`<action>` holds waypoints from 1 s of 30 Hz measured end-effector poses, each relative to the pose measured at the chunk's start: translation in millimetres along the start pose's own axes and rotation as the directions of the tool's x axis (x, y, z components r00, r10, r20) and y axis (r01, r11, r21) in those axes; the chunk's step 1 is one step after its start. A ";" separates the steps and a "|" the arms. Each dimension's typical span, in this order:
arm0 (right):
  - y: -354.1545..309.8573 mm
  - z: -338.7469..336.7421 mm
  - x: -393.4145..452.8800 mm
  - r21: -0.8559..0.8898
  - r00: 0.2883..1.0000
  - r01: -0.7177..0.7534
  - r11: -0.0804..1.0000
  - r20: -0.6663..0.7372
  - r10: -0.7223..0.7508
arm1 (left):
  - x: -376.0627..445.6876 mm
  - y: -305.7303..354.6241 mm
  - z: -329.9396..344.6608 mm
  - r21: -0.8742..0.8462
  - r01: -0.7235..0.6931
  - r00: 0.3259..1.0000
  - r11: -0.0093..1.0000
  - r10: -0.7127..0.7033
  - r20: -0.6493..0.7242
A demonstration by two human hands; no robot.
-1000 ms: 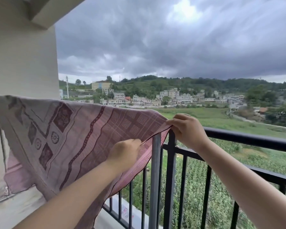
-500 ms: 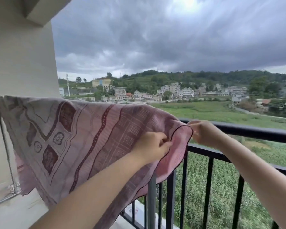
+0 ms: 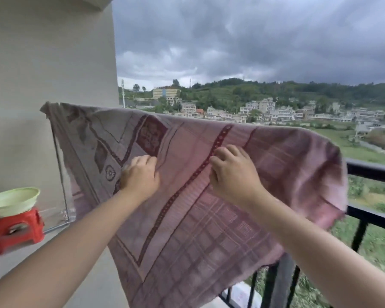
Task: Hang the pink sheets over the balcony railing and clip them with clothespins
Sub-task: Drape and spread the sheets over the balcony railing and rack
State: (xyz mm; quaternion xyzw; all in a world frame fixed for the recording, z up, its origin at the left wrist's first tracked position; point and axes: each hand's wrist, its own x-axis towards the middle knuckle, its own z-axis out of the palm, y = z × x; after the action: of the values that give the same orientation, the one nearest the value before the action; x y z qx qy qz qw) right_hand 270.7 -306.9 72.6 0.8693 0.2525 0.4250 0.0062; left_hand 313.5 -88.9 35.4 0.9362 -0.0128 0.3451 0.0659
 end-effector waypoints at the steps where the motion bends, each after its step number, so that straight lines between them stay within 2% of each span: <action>1: -17.0 19.3 13.5 0.019 0.998 0.004 1.000 0.065 -0.005 | 3.5 -27.4 2.5 0.040 0.051 0.998 0.998 -0.052 0.025; 4: -71.5 77.6 56.2 0.083 0.986 -0.015 0.996 0.167 0.001 | 10.9 -115.4 9.1 0.148 0.157 0.979 0.977 -0.173 0.107; 11: -219.0 199.6 188.7 0.145 0.956 -0.060 0.988 0.292 0.015 | 36.4 -327.7 7.2 0.337 0.250 0.910 0.908 -0.339 0.237; 17: -331.3 297.5 293.3 0.251 0.919 -0.057 0.966 0.390 -0.047 | 72.6 -479.8 23.7 0.357 0.331 0.840 0.874 -0.445 0.311; 22: -414.3 410.5 370.4 0.346 0.867 -0.064 0.936 0.483 -0.119 | 117.2 -583.2 85.5 0.344 0.301 0.806 0.890 -0.430 0.407; 27: -480.7 535.9 474.6 0.432 0.823 -0.107 0.896 0.544 -0.164 | 206.3 -687.0 143.6 0.364 0.232 0.776 0.902 -0.398 0.490; 30: -503.0 593.8 551.0 0.436 0.833 -0.131 0.891 0.536 -0.139 | 269.1 -754.0 162.8 0.364 0.248 0.777 0.898 -0.409 0.478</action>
State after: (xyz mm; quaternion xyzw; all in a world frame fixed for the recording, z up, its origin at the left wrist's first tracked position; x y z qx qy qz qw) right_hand 774.9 497.6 -14.7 0.9307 0.3338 0.0838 -0.1236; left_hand 675.8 642.6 0.8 0.9819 0.1832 0.0464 -0.0144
